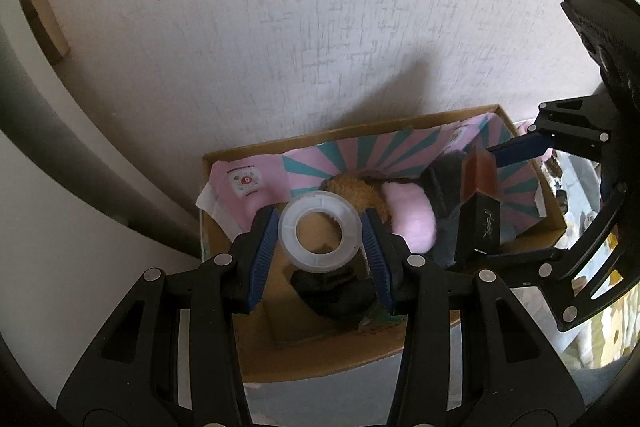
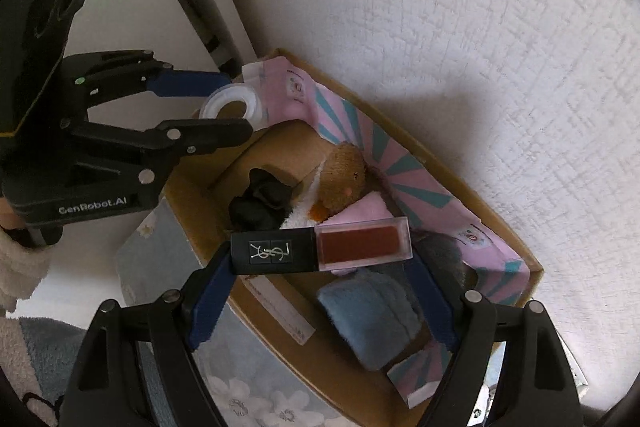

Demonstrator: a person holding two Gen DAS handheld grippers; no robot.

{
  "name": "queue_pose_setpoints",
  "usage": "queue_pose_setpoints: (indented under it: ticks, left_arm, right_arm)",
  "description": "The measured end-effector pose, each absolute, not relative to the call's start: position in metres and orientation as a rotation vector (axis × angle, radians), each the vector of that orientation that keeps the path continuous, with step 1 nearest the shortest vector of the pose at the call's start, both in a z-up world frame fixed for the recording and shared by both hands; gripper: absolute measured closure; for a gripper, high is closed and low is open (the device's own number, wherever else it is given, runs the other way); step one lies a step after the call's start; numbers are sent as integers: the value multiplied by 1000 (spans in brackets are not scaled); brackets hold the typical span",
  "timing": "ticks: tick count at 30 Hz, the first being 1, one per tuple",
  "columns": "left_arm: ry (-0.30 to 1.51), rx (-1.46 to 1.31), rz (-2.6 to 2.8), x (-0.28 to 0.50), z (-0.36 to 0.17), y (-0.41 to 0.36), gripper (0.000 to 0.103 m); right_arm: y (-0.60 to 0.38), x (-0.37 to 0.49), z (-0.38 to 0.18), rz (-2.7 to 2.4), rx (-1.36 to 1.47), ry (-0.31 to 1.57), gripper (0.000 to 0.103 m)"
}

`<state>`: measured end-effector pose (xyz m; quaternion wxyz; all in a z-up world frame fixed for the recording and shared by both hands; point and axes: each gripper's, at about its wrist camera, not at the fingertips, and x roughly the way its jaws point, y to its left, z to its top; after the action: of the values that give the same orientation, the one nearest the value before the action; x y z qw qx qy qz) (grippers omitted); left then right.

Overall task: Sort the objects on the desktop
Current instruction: 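Carry the ring and lipstick into the box and open both tools, then move the left tool to the white panda sock while the right tool approaches the clear case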

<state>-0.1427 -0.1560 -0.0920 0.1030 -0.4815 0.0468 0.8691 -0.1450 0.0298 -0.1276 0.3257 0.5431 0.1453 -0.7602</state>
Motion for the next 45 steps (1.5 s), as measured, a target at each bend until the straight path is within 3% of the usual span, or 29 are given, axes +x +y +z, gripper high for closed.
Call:
queue_pose_setpoints:
  ticks: [12, 14, 16, 18, 20, 21, 22, 31, 45]
  left_arm:
    - [140, -1467, 2541, -146, -104, -159, 63]
    - [121, -1487, 2539, -149, -106, -159, 50]
    - [113, -1512, 2550, -151, -108, -160, 0]
    - [103, -1455, 2587, -148, -104, -163, 0]
    - [101, -1453, 2578, -148, -104, -163, 0]
    - [112, -1465, 2577, -148, -105, -163, 0]
    - [121, -1468, 2580, -147, -105, -163, 0]
    - [10, -1458, 2554, -140, -112, -159, 0]
    - [65, -1431, 2508, -143, -92, -116, 0]
  right_arm:
    - [29, -152, -137, -1983, 1456, 356, 23]
    - [27, -153, -140, -1969, 1471, 349, 22]
    - [26, -154, -145, -1959, 1497, 357, 22]
    - [26, -153, -149, -1971, 1528, 361, 21]
    - [30, -150, -146, -2037, 1479, 358, 12]
    - [32, -148, -143, -2076, 1448, 353, 1]
    - [34, -147, -139, -2119, 1426, 351, 0]
    - [45, -125, -116, -2224, 1431, 167, 0]
    - [86, -98, -98, -2283, 1493, 153, 0]
